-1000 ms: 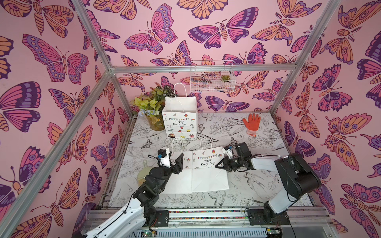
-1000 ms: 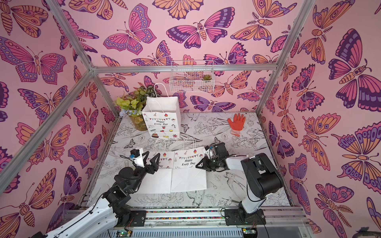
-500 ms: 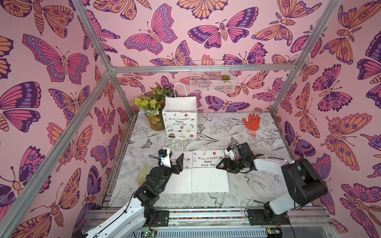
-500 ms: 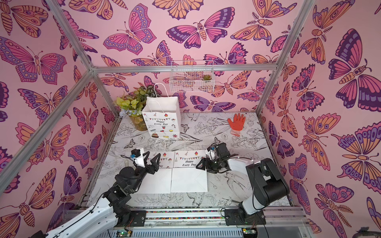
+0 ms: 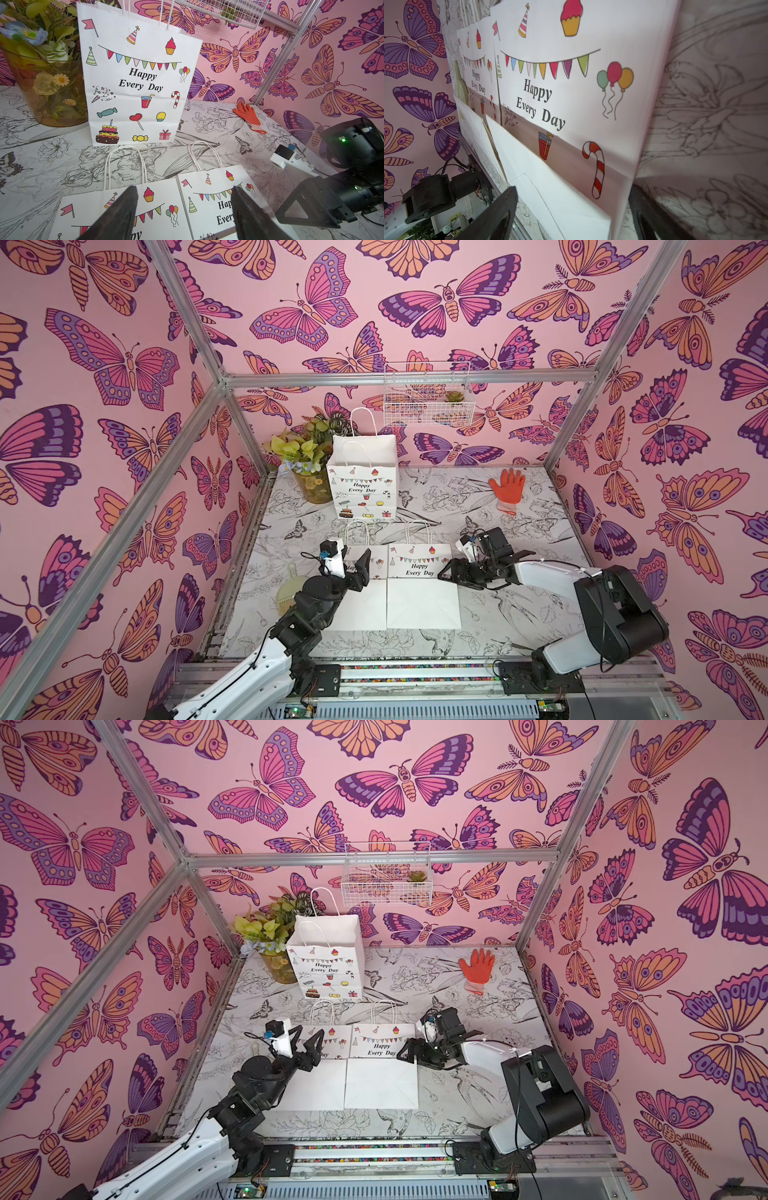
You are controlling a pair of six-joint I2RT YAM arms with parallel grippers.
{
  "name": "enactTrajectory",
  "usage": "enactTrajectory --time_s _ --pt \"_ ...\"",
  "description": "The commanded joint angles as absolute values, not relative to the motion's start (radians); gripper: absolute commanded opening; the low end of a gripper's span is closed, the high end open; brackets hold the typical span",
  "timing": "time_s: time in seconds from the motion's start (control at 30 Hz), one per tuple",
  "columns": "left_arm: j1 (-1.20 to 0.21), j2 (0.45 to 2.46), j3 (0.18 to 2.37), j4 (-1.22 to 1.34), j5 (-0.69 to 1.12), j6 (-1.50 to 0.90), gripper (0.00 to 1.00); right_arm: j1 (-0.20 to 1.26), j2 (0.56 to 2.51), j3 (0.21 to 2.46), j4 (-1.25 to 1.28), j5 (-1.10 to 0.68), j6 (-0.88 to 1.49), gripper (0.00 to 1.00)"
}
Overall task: Put away the paper bag
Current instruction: Place the paper bag at the center of the board.
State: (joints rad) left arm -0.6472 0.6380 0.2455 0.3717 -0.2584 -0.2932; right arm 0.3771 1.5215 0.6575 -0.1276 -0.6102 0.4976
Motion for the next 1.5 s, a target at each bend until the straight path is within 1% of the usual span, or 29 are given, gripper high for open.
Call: enactTrajectory --time_s 0.0,0.23,0.37,0.5,0.6,0.8,0.83,0.9,0.97,1.03,1.13,1.23,1.3,1.37,1.47 --pt "-0.641 0.646 0.232 0.397 -0.25 -0.289 0.74 0.392 1.553 0.654 -0.136 -0.605 0.503 0.88" --pt "-0.641 0.652 0.233 0.398 -0.249 -0.287 0.74 0.421 1.603 0.661 -0.089 -0.625 0.528 0.89" --pt "-0.641 0.647 0.23 0.397 -0.25 -0.287 0.74 0.422 1.581 0.658 -0.108 -0.61 0.525 0.89" --pt "-0.641 0.639 0.232 0.383 -0.255 -0.278 0.74 0.421 1.451 0.638 -0.162 -0.513 0.513 0.87" --pt "-0.642 0.623 0.24 0.35 -0.263 -0.27 0.74 0.422 1.306 0.617 -0.172 -0.424 0.494 0.82" --pt "-0.625 0.627 0.3 0.3 -0.33 -0.229 0.74 0.422 1.029 0.556 -0.092 -0.259 0.432 0.81" --pt "-0.61 0.638 0.319 0.293 -0.348 -0.216 0.74 0.423 0.991 0.543 -0.066 -0.235 0.419 0.81" --pt "-0.563 0.664 0.428 0.251 -0.355 -0.2 0.74 0.422 0.939 0.516 -0.007 -0.189 0.4 0.81" --pt "-0.483 0.711 0.552 0.22 -0.313 -0.187 0.74 0.422 0.906 0.497 0.064 -0.156 0.392 0.82" --pt "-0.388 0.779 0.645 0.23 -0.24 -0.198 0.74 0.424 0.916 0.494 0.14 -0.145 0.389 0.83" --pt "-0.271 0.891 0.745 0.28 -0.139 -0.226 0.74 0.425 1.002 0.556 0.192 -0.174 0.373 0.84" --pt "-0.23 0.975 0.774 0.34 -0.105 -0.231 0.74 0.427 1.115 0.687 0.193 -0.211 0.383 0.85" --pt "-0.214 1.0 0.757 0.381 -0.062 -0.23 0.75 0.43 1.177 0.829 0.112 -0.273 0.361 0.86" --pt "-0.201 1.026 0.739 0.43 0.014 -0.199 0.76 0.445 1.24 0.971 0.037 -0.286 0.307 0.87" --pt "-0.178 1.077 0.772 0.414 0.052 -0.212 0.77 0.456 1.334 1.062 0.134 -0.276 0.306 0.86"
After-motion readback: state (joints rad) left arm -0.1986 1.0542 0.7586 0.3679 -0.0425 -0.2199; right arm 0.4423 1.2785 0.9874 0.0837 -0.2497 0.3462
